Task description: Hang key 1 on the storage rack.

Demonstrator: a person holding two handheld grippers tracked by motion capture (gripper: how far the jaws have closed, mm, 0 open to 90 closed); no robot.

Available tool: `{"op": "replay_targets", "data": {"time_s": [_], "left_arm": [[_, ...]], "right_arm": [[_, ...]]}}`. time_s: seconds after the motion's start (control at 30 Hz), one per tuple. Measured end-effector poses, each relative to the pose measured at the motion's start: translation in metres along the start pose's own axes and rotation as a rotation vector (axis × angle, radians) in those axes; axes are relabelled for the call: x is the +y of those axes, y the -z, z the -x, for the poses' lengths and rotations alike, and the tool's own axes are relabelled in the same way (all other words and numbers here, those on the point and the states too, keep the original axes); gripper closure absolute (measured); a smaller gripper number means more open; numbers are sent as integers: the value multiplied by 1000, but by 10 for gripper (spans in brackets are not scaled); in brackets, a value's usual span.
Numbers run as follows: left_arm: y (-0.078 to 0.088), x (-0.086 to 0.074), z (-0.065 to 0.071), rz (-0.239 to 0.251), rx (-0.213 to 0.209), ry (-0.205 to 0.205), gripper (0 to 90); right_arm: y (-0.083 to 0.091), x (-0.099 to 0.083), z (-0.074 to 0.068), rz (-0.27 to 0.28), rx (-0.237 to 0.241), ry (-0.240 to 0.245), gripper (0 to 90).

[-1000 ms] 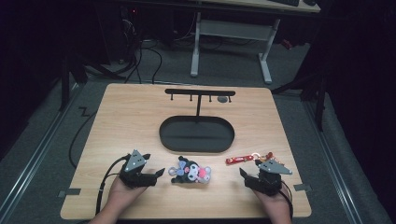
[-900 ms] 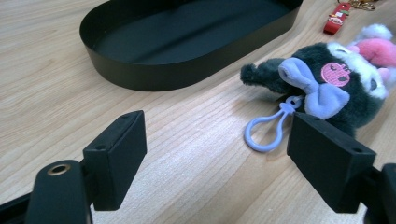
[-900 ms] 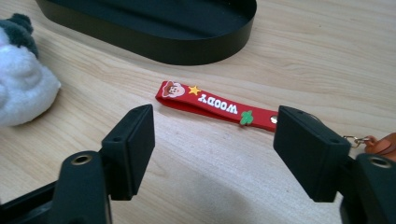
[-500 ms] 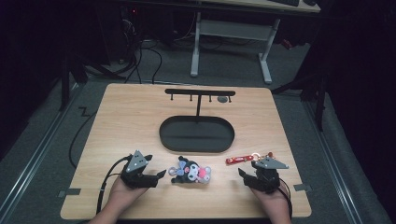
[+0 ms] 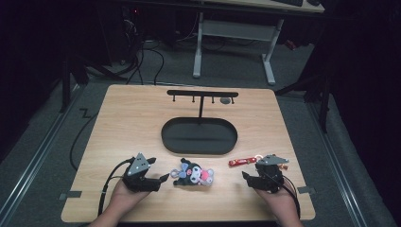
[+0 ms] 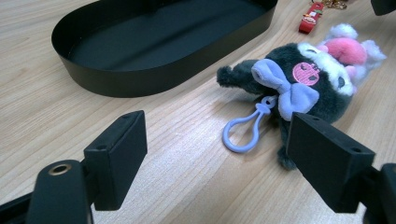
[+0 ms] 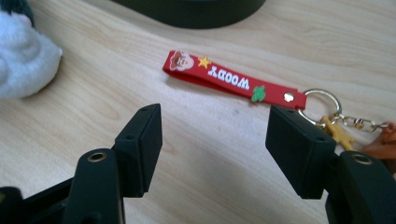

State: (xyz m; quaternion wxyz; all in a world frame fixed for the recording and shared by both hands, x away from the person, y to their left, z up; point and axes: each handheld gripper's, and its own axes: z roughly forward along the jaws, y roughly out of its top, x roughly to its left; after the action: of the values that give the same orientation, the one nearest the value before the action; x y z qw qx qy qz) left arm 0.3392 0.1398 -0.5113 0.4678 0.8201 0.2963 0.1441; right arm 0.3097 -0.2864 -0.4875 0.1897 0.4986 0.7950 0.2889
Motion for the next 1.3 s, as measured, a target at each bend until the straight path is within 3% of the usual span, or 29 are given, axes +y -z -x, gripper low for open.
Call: {"op": "replay_targets", "data": {"time_s": [0.37, 0.77, 1.17, 1.3], "left_arm": [[-2, 1, 0, -7, -10, -6, 207], [-3, 1, 1, -14, -17, -12, 208], [-2, 1, 1, -15, -22, -15, 210], [-3, 1, 1, -18, -24, -16, 211]], "right_arm": [[0, -9, 4, -81, -4, 4, 341], [9, -13, 9, -204, -15, 48, 331], [22, -8, 24, -301, -33, 71, 339], [26, -5, 36, -348, -10, 46, 339]]}}
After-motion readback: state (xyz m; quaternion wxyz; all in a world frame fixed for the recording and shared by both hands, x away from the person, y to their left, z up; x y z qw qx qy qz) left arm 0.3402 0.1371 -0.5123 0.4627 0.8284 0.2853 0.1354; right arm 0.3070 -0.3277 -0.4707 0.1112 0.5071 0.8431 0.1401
